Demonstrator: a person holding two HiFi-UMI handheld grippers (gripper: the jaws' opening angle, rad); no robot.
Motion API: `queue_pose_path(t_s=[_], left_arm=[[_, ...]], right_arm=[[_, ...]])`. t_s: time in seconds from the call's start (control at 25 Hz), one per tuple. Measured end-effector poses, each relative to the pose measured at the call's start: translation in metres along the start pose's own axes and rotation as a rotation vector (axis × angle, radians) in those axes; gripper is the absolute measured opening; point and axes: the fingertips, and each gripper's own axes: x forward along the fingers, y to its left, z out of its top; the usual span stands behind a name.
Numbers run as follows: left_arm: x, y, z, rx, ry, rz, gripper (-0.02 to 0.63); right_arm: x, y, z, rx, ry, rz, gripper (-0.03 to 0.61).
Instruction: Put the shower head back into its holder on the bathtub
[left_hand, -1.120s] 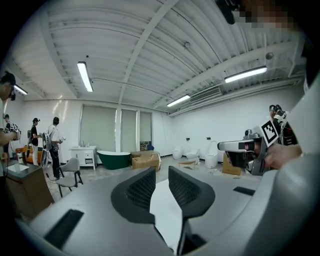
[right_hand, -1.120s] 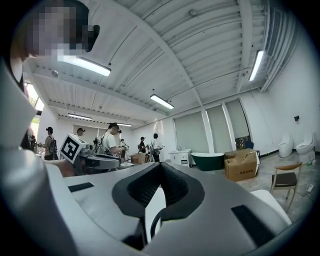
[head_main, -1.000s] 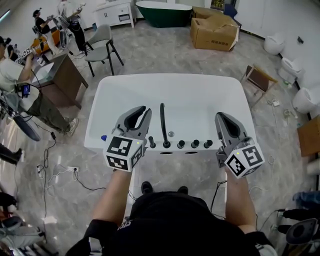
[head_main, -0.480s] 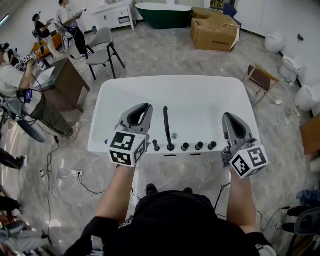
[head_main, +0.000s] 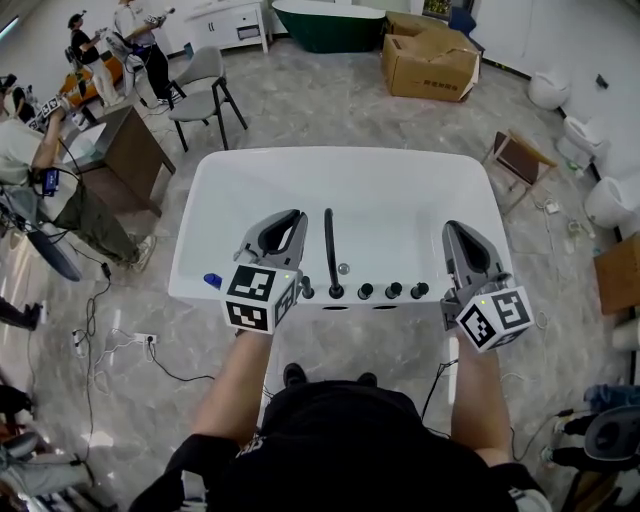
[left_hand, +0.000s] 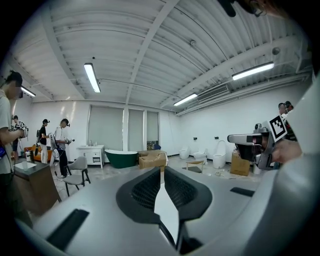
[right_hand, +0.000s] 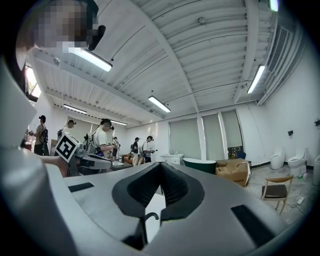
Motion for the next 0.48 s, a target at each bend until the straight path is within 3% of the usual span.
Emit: queue_pose_path(t_s=[0.48], left_arm=[[0.009,0.026,-0.025,-0.007,0.023,0.032,0.032]], right_arm=[[0.008,0.0,-0.015,-0.003,0.023,-0.001,0.011]])
